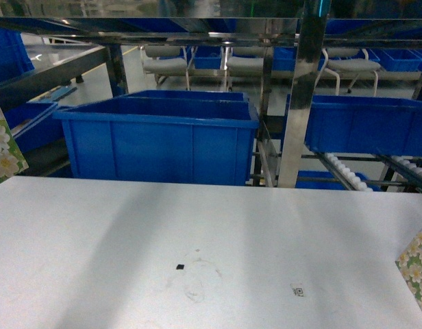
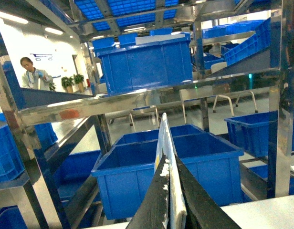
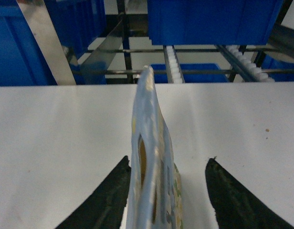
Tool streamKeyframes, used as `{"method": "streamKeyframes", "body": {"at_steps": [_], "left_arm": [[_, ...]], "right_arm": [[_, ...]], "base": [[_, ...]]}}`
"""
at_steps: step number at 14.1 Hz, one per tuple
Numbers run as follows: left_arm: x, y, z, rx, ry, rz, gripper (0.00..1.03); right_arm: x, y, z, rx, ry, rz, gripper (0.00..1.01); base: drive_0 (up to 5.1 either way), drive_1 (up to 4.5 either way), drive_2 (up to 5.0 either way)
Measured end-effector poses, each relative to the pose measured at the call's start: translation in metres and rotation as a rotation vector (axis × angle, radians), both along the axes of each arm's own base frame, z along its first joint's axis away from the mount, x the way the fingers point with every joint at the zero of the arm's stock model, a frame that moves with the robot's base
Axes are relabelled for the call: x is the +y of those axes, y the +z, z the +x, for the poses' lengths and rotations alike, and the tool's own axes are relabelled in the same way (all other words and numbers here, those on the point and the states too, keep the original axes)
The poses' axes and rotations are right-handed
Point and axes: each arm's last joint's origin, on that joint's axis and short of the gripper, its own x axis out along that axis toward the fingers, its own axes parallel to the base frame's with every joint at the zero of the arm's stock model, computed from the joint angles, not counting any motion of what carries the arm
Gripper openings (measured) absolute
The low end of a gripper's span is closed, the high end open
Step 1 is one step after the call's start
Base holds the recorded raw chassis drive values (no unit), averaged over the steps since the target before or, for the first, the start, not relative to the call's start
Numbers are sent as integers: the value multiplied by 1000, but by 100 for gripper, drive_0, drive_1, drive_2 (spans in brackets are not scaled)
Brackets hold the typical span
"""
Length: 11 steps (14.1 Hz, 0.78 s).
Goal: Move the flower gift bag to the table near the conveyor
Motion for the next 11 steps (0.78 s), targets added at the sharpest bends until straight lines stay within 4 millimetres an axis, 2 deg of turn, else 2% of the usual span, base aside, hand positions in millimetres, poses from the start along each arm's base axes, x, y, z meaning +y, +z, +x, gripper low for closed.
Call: {"method": "streamKeyframes", "body": {"at_steps": [4,5,7,11], "left_arm": [[0,0,0,1,0,0,2],[0,0,0,0,0,0,2],[0,0,0,1,0,0,2],[0,0,0,1,0,0,2]], "right_arm": [[-2,19,-19,-58,-53,-47,94],[-2,26,-26,-80,-68,-63,99],[0,38,-42,-131,-79,-100,98],[9,71,-79,-338,-88,-147,98]], "base": [[0,0,0],[0,0,0],[0,0,0],[0,0,0]]}}
